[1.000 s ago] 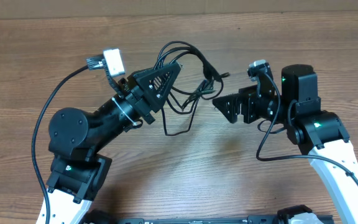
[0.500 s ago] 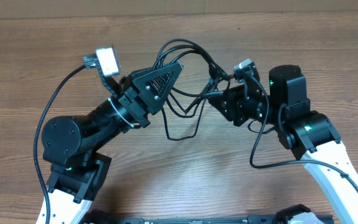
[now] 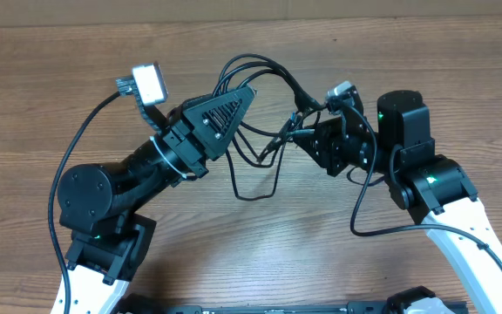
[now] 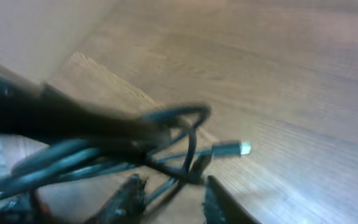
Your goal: Untangle cables
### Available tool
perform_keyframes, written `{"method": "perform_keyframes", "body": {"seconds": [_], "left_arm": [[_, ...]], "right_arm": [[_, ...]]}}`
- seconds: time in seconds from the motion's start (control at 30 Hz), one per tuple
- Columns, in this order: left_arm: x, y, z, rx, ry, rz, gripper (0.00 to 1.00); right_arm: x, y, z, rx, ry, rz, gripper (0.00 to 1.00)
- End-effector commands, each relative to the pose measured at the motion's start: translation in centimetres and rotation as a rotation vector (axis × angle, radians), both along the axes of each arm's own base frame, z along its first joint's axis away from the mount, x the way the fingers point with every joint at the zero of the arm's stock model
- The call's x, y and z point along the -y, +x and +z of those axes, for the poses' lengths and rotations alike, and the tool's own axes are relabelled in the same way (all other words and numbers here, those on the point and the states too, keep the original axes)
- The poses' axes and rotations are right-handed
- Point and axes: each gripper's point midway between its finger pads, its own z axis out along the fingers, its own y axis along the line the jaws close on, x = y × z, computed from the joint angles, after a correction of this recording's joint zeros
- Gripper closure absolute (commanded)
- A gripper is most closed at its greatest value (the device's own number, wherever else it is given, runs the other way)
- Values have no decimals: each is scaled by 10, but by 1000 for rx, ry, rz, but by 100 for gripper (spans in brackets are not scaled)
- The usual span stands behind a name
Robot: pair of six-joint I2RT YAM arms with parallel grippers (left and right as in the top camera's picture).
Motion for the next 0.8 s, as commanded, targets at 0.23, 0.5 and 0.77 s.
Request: {"method": "perform_keyframes", "body": {"seconds": [0.23,0.5,0.77], "left_arm": [[0,-7,7,-35,-41,-46,96],[3,-11,6,-49,-38,-82,96],[1,-9,9,-67,-67,-76,96]], "right_arm": [[-4,7,17,83,25,4,73],[-8,11,17,90,39,21,75],[-22,9,10,54,85,105,70]]}}
